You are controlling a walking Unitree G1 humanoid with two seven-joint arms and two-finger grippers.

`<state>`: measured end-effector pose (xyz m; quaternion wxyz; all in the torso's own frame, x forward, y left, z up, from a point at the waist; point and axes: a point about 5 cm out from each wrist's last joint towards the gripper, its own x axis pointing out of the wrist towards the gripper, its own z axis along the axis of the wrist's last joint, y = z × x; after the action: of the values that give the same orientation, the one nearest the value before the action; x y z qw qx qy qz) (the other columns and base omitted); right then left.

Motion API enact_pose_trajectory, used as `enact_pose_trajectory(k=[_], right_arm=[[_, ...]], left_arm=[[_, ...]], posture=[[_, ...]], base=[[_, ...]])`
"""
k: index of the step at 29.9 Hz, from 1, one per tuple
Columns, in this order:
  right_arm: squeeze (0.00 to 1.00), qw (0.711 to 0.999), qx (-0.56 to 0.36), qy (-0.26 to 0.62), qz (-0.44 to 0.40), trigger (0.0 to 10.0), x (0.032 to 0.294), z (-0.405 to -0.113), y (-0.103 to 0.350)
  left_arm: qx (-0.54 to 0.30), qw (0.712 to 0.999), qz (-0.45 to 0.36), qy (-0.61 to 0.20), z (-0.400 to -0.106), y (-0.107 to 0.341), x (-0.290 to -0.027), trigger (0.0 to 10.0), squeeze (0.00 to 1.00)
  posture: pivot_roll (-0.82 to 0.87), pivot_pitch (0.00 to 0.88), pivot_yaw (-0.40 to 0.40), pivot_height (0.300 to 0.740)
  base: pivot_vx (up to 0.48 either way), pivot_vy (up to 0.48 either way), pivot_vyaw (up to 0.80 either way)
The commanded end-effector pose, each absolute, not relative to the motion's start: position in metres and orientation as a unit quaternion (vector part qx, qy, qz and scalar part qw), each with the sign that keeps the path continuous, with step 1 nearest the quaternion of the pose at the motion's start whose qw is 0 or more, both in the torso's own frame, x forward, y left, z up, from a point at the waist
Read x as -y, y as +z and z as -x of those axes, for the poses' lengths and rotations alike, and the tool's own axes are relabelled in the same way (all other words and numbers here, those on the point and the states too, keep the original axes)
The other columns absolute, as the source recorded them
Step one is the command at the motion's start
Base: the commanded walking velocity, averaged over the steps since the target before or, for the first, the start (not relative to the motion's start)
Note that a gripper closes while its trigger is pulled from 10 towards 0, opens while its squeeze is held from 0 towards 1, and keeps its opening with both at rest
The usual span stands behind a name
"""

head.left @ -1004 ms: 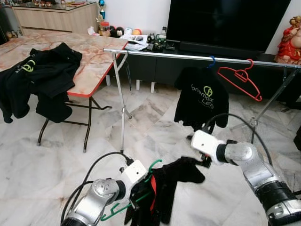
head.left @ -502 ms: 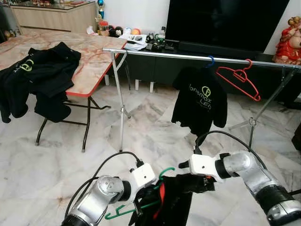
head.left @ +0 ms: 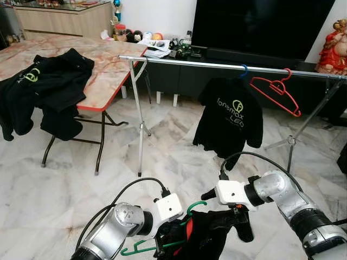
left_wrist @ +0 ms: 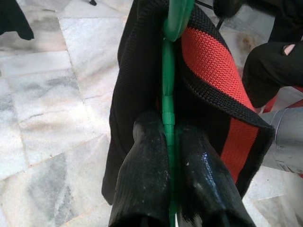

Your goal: Hang hanger

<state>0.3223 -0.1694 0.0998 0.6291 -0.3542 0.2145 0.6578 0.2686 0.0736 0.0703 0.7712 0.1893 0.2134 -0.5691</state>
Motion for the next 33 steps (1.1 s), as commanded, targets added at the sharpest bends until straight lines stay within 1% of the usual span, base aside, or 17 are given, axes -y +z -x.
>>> enact_pose_trajectory(k=[1, 3, 7, 8, 12, 15, 16, 23, 32, 33], right_arm=[[0.00, 0.617, -0.216, 0.662, 0.367, 10.0, 0.169, -0.323, 0.101], [0.00, 0.612, -0.223, 0.656, 0.381, 10.0, 0.170, -0.322, 0.096], [0.00, 0.621, -0.212, 0.648, 0.386, 10.0, 0.164, -0.324, 0.094], [0.00, 0.616, -0.211, 0.651, 0.390, 10.0, 0.161, -0.323, 0.092], [0.00, 0.617, -0.204, 0.652, 0.391, 10.0, 0.155, -0.323, 0.090], [0.00, 0.611, -0.205, 0.658, 0.389, 10.0, 0.152, -0.321, 0.088], [0.00, 0.605, -0.207, 0.663, 0.389, 10.0, 0.151, -0.320, 0.087], [0.00, 0.586, -0.219, 0.672, 0.396, 10.0, 0.150, -0.319, 0.084], [0.00, 0.573, -0.229, 0.680, 0.396, 10.0, 0.148, -0.316, 0.080], [0.00, 0.572, -0.229, 0.681, 0.396, 8.7, 0.147, -0.316, 0.080]], left_arm=[[-0.191, 0.765, -0.204, -0.580, -0.271, 0.081, -0.067, 10.0, 0.00], [-0.192, 0.762, -0.205, -0.583, -0.270, 0.081, -0.066, 10.0, 0.00], [-0.190, 0.757, -0.204, -0.590, -0.267, 0.082, -0.064, 10.0, 0.00], [-0.190, 0.753, -0.203, -0.597, -0.265, 0.082, -0.062, 10.0, 0.00], [-0.188, 0.742, -0.202, -0.611, -0.261, 0.083, -0.059, 10.0, 0.00], [-0.185, 0.736, -0.206, -0.617, -0.259, 0.084, -0.056, 10.0, 0.00], [-0.182, 0.734, -0.209, -0.621, -0.258, 0.085, -0.054, 10.0, 0.00], [-0.174, 0.731, -0.213, -0.624, -0.260, 0.090, -0.051, 10.0, 0.00], [-0.169, 0.726, -0.221, -0.629, -0.261, 0.096, -0.051, 10.0, 0.00], [-0.167, 0.726, -0.222, -0.629, -0.262, 0.097, -0.051, 10.0, 0.00]], posture=[[0.16, 0.000, -0.087, 0.740], [0.17, 0.000, -0.089, 0.740], [0.17, 0.000, -0.090, 0.740], [0.17, 0.000, -0.090, 0.740], [0.17, 0.000, -0.090, 0.740], [0.18, 0.000, -0.090, 0.740], [0.18, 0.000, -0.093, 0.740], [0.19, 0.000, -0.100, 0.740], [0.19, 0.000, -0.105, 0.740], [0.19, 0.000, -0.105, 0.740]], base=[[0.000, 0.000, 0.00], [0.000, 0.000, 0.00], [0.000, 0.000, 0.00], [0.000, 0.000, 0.00], [0.000, 0.000, 0.00], [0.000, 0.000, 0.00], [0.000, 0.000, 0.00], [0.000, 0.000, 0.00], [0.000, 0.000, 0.00], [0.000, 0.000, 0.00]])
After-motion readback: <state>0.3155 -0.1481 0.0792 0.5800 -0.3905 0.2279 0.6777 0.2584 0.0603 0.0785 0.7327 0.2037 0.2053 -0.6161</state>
